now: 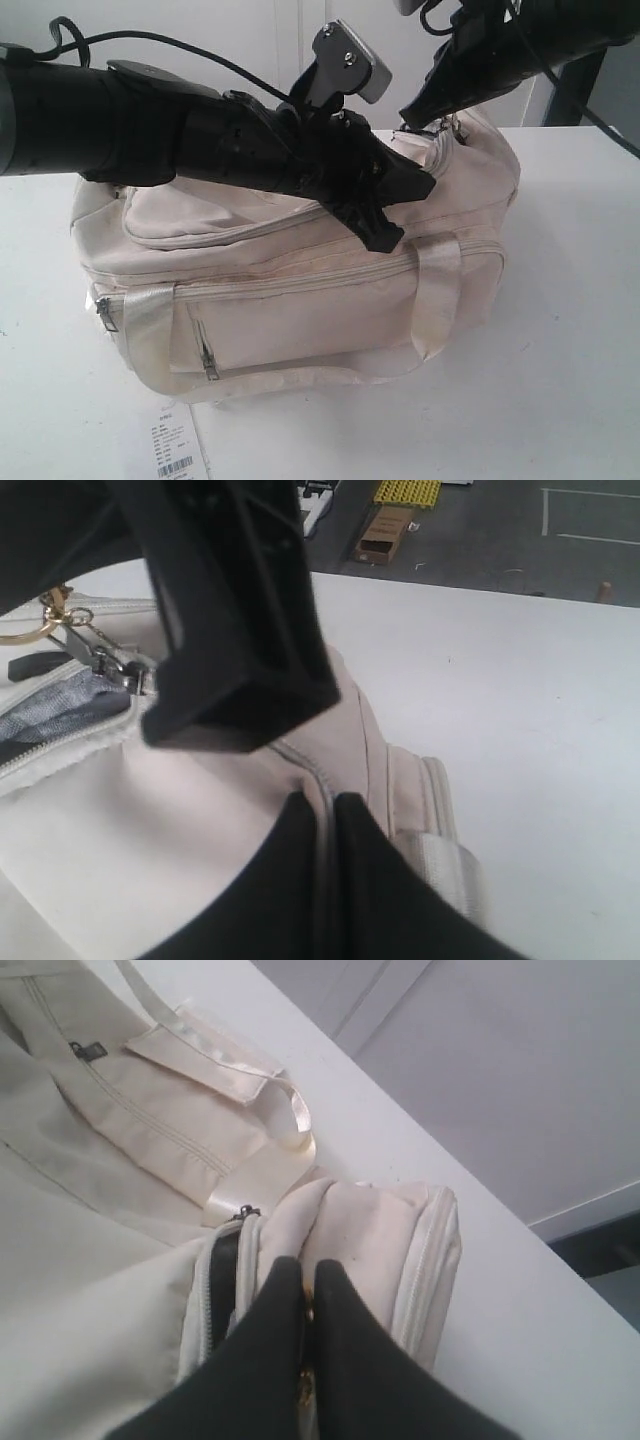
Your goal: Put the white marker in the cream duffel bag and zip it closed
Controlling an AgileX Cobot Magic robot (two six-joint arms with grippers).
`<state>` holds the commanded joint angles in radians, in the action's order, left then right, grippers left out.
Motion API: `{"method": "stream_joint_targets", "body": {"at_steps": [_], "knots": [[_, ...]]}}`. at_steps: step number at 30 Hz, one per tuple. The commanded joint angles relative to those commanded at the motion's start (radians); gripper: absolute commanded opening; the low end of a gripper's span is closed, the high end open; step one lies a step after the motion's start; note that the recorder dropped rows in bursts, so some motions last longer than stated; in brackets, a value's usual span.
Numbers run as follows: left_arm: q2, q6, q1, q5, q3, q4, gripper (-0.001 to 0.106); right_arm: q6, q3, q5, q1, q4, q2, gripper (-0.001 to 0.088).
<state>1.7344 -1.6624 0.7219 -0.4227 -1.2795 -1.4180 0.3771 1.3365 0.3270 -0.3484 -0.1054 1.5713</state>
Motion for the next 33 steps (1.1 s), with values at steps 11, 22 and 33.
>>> {"method": "stream_joint_targets", "body": {"at_steps": [11,22,33], "knots": [[-0.002,-0.019,0.000,-0.025,0.000,0.000,0.000,-0.071,0.059,-0.158,0.000,0.023,0.099,0.0000],[-0.002,-0.019,0.000,-0.042,0.000,0.000,0.000,-0.071,0.145,-0.203,0.000,0.023,0.200,0.0000],[-0.002,-0.019,0.000,-0.045,0.000,0.000,0.000,-0.071,0.215,-0.231,0.027,0.023,0.279,0.0000]]}}
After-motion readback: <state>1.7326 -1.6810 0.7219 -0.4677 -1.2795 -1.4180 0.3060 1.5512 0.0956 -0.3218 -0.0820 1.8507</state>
